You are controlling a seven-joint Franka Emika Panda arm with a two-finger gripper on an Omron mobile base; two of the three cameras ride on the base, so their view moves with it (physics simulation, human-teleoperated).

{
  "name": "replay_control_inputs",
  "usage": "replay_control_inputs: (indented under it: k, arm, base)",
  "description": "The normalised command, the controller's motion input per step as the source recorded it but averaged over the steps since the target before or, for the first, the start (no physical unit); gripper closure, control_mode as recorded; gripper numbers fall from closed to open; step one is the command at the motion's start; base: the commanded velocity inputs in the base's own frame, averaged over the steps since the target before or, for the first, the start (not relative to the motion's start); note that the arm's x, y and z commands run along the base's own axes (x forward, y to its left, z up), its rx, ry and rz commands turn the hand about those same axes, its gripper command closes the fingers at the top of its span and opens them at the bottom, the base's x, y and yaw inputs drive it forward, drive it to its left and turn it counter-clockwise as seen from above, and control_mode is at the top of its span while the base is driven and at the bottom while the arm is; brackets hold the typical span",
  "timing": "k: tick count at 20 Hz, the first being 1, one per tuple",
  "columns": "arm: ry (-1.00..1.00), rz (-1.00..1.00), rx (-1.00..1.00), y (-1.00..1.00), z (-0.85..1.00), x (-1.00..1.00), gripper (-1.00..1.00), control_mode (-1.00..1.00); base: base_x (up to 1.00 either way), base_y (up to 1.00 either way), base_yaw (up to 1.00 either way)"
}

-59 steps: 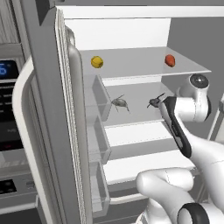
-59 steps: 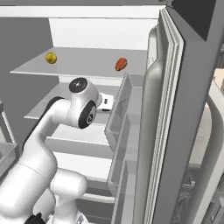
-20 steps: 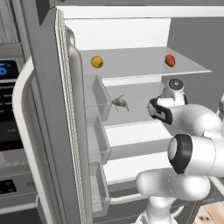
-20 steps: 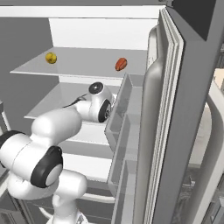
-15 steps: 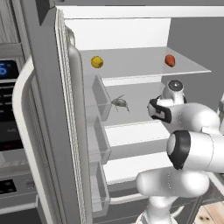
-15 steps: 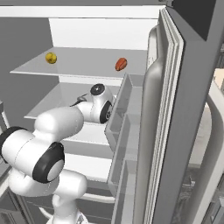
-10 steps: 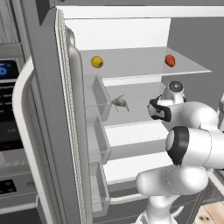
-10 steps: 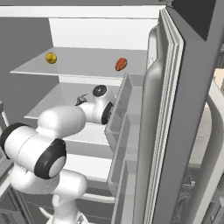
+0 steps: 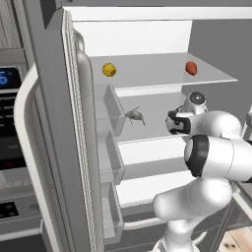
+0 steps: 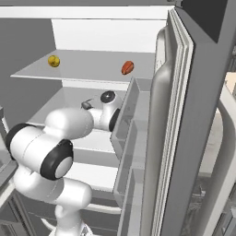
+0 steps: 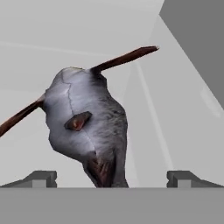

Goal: Gather the lemon and sweet potato from the fridge and place them on a tray on the dining counter. Then gather the fishs from the fridge and place them on the other tray.

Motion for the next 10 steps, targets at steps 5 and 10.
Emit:
replay_control_inputs:
  k: [5, 10]
  arm:
    - [0.03, 0.0, 0.0, 0.0, -0.18, 0.18, -1.0, -1.0]
    - [0.05, 0.0, 0.0, 0.0, -0.21, 0.1, 1.0, -1.0]
  base:
    - [0.0, 0.0, 0.0]
    - [0.0, 0.0, 0.0]
